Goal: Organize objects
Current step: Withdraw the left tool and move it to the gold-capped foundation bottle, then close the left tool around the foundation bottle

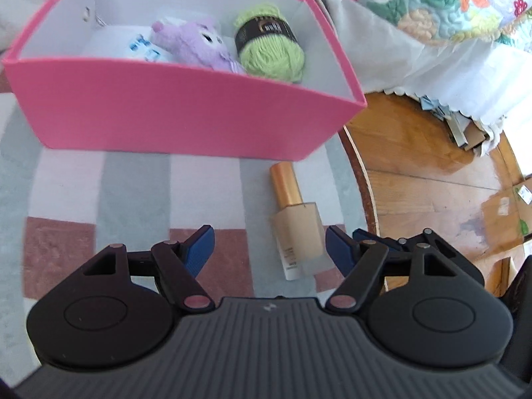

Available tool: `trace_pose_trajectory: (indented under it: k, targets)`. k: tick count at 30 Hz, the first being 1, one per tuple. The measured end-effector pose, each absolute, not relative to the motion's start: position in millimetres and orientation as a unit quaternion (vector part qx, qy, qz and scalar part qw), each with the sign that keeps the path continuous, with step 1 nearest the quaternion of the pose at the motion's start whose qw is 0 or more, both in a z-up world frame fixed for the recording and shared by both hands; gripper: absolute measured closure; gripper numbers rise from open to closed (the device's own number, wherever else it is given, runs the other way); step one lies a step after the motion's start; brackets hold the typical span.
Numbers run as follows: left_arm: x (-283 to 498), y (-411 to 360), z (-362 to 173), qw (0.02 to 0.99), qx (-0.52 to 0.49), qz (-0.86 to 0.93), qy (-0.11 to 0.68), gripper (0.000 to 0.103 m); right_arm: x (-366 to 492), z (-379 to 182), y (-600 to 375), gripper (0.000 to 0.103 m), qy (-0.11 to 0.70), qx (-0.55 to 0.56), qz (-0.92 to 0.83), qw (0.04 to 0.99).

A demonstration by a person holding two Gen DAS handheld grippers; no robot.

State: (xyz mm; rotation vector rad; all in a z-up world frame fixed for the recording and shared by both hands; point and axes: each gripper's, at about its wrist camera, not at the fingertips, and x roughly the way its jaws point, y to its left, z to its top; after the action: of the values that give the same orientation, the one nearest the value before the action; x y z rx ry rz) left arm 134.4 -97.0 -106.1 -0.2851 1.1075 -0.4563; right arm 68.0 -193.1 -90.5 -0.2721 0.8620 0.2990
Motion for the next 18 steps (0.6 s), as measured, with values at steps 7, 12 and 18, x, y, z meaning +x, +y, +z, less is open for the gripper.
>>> trace_pose_trajectory:
  k: [7, 12, 18]
  targets:
    - [138, -109, -126, 0.804, -0.167, -0.238, 0.518, 0.039, 75, -91, -201, 0.018, 0.399, -0.091, 0.154, 0.899]
    - [143, -110, -135, 0.801, -0.185, -0.244, 0.515, 0.052, 80, -100, -205, 0.027, 0.402, -0.074, 0.159, 0.899]
    - [146, -108, -146, 0.786, -0.209, -0.253, 0.525, 0.067, 88, -110, -215, 0.049, 0.437, -0.037, 0.153, 0.885]
